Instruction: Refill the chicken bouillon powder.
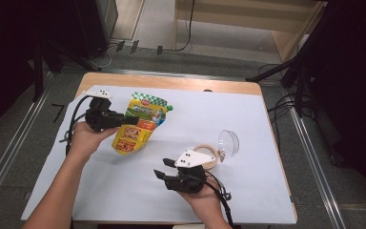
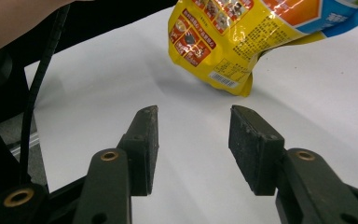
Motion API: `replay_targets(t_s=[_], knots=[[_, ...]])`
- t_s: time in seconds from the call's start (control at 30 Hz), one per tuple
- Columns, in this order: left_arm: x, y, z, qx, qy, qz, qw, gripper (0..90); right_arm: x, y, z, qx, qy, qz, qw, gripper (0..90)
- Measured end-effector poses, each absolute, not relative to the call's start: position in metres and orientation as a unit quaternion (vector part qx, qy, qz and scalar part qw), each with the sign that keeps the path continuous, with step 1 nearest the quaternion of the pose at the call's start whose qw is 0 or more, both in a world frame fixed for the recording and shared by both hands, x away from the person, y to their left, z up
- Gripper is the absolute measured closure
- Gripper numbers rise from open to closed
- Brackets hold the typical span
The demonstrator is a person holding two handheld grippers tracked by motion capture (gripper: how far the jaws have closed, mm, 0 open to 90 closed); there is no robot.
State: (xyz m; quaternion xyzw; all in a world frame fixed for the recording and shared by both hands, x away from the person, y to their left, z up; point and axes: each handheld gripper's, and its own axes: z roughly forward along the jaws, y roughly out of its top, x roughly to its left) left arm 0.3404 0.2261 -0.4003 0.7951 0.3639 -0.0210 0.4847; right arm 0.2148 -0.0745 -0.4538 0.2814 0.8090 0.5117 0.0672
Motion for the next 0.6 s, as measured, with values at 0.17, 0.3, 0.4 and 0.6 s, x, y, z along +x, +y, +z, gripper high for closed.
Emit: replay_targets(t_s=[0.17, 0.3, 0.4, 0.6], knots=[[0.327, 0.237, -0.404, 0.796, 0.357, -0.018, 0.488, 85.1, 0.215, -0.076, -0.452, 0.279, 0.81, 0.512, 0.069, 53.9], [0.317, 0.244, -0.406, 0.796, 0.359, -0.014, 0.486, 84.7, 0.215, -0.076, -0.452, 0.279, 0.81, 0.511, 0.071, 54.1], [0.312, 0.249, -0.408, 0.797, 0.359, -0.017, 0.485, 83.8, 0.215, -0.076, -0.451, 0.277, 0.811, 0.51, 0.073, 54.2], [0.306, 0.254, -0.409, 0.802, 0.351, -0.024, 0.483, 78.5, 0.215, -0.075, -0.452, 0.275, 0.813, 0.509, 0.072, 54.3]])
